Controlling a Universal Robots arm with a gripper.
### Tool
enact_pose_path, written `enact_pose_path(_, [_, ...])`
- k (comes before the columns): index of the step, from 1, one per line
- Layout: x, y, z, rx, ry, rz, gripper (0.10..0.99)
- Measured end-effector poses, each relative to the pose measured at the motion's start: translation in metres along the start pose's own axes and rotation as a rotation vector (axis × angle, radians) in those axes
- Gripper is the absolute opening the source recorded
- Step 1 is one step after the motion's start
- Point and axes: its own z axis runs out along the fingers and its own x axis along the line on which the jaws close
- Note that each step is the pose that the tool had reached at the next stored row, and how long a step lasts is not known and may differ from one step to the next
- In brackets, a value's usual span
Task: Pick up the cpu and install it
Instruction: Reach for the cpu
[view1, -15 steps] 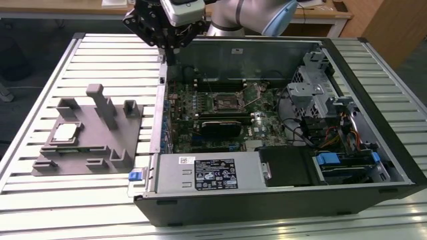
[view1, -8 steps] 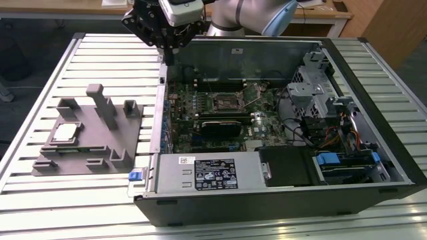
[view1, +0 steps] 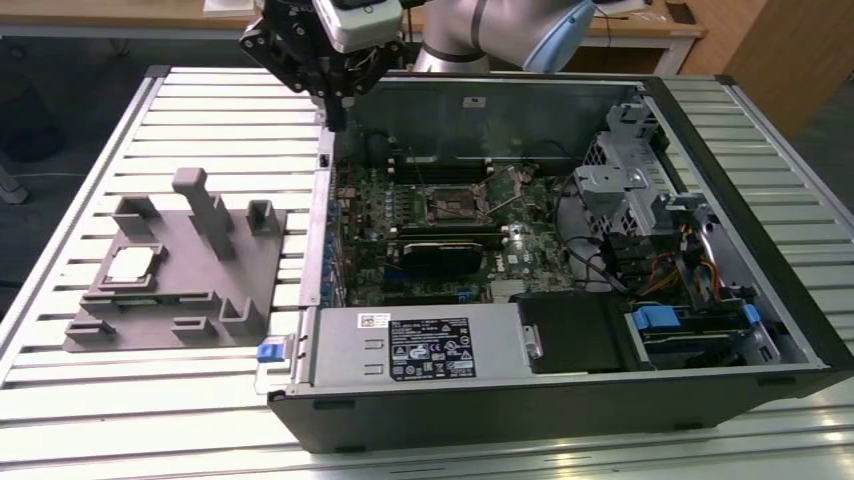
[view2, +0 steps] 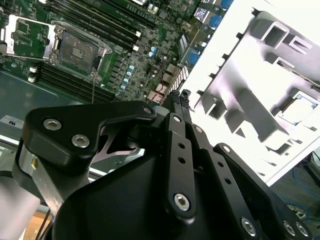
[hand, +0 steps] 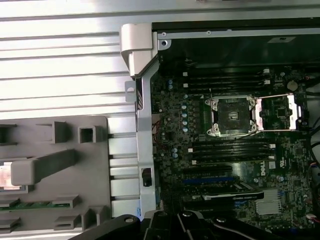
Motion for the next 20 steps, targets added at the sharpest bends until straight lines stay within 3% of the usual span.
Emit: enact_pose_path(20, [0.0080,-0.0006,-0.0002,0.000,0.0000,0.000,0.106])
